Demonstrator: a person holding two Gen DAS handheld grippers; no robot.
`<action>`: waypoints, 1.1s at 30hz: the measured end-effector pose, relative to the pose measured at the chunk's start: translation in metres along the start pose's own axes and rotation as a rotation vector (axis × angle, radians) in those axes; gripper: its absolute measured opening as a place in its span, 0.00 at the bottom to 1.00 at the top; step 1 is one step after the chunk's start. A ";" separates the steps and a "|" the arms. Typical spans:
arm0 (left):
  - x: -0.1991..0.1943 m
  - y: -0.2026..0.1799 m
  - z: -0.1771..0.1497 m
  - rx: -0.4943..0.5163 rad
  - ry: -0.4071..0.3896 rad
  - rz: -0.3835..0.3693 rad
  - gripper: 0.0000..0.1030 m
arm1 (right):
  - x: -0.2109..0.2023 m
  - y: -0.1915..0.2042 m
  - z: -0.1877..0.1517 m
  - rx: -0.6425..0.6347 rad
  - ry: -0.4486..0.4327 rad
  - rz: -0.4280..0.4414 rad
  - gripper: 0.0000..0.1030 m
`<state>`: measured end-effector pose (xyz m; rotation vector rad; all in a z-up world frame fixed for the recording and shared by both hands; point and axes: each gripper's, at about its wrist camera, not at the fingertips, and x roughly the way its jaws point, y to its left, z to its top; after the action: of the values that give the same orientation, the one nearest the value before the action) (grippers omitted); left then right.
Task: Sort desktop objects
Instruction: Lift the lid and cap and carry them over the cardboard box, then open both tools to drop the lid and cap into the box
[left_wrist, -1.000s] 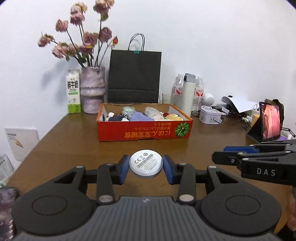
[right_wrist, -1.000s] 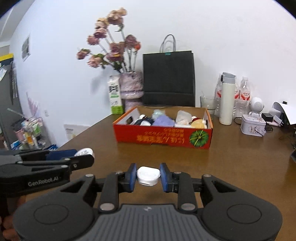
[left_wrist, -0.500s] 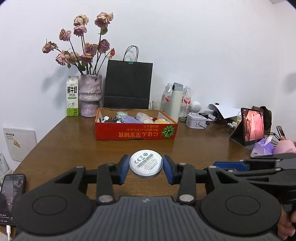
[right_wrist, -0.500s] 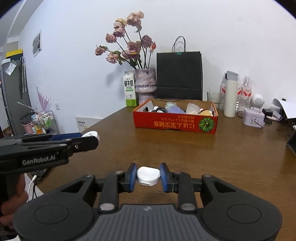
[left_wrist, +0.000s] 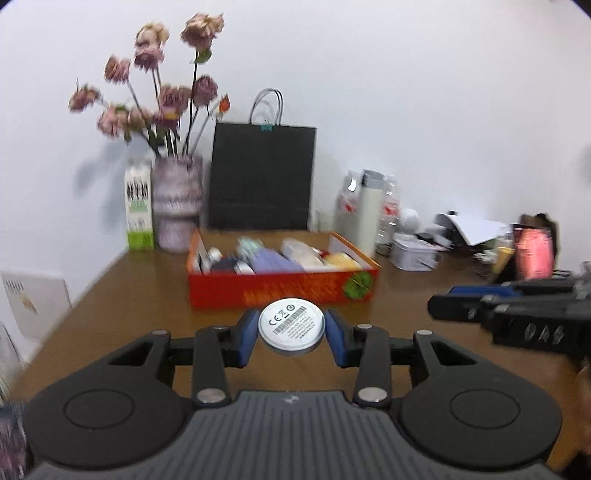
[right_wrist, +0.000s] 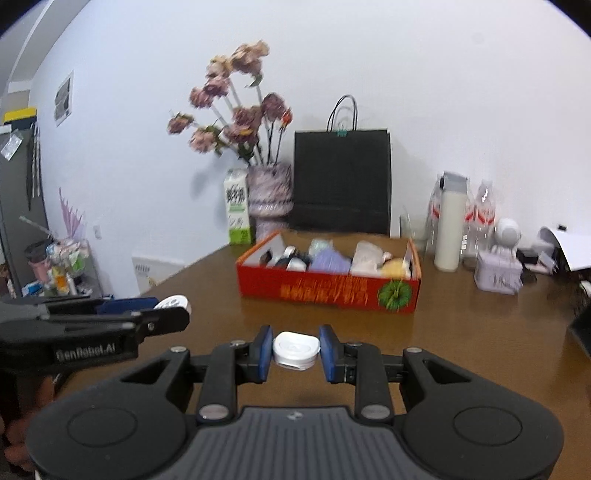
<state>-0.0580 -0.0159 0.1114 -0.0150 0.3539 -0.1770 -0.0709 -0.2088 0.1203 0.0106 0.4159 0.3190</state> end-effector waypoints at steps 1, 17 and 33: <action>0.014 0.002 0.007 0.009 0.000 -0.005 0.39 | 0.012 -0.006 0.009 0.005 -0.011 0.005 0.25; 0.275 0.061 0.144 -0.107 0.289 0.053 0.39 | 0.263 -0.104 0.166 0.098 0.169 -0.118 0.25; 0.444 0.091 0.130 -0.126 0.699 0.103 0.59 | 0.432 -0.198 0.153 0.244 0.525 -0.146 0.36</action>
<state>0.4118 -0.0060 0.0765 -0.0596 1.0609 -0.0519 0.4236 -0.2557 0.0747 0.1365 0.9698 0.1209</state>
